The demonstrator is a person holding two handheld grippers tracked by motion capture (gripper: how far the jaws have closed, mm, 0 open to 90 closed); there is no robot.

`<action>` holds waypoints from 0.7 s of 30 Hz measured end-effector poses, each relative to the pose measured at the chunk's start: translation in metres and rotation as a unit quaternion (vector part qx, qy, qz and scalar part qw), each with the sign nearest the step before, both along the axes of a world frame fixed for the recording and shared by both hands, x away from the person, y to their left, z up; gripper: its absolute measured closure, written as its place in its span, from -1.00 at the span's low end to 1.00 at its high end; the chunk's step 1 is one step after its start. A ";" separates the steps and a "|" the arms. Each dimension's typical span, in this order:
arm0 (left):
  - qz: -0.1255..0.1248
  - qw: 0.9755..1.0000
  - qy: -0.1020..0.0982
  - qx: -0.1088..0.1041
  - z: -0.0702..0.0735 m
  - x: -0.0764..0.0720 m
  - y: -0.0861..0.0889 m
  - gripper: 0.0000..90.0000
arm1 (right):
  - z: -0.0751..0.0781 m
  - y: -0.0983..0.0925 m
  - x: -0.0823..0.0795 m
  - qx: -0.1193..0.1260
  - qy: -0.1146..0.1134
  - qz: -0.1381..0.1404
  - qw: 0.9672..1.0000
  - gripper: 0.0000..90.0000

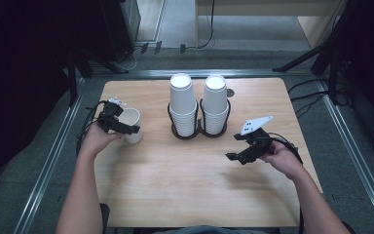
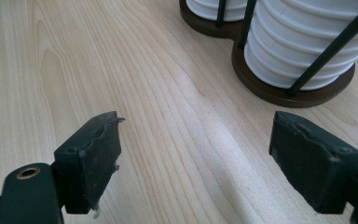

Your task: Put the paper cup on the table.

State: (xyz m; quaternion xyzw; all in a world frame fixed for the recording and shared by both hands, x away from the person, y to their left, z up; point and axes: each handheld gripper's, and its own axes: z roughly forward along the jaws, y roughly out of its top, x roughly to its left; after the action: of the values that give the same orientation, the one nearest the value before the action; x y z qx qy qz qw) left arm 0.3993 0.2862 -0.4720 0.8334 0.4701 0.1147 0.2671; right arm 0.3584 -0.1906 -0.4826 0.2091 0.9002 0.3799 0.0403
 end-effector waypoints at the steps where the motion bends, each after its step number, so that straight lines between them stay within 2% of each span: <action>1: 0.000 1.000 0.002 -0.003 0.000 0.000 0.000 -0.81 | 0.000 0.000 0.000 0.000 0.000 -0.001 1.000 -0.63; 6: 0.002 1.000 0.006 -0.020 0.001 0.001 0.001 -0.91 | 0.000 0.000 0.000 -0.002 0.000 0.000 1.000 -0.63; 11: 0.005 1.000 0.004 -0.028 0.003 0.001 0.002 -1.00 | 0.000 0.000 0.000 -0.002 0.000 0.001 1.000 -0.63; 18: 0.003 0.999 0.002 -0.051 0.008 -0.002 0.006 -1.00 | -0.001 0.001 0.000 -0.005 0.000 0.005 1.000 -0.63; 21: 0.002 0.999 -0.003 -0.055 0.012 -0.004 0.006 -1.00 | -0.002 0.002 -0.001 -0.009 0.002 0.007 1.000 -0.63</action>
State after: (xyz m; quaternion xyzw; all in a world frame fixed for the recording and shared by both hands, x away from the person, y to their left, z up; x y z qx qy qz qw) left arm 0.3953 0.2922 -0.4596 0.8164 0.4762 0.0923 0.3135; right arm 0.3578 -0.1883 -0.4844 0.2035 0.9051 0.3713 0.0378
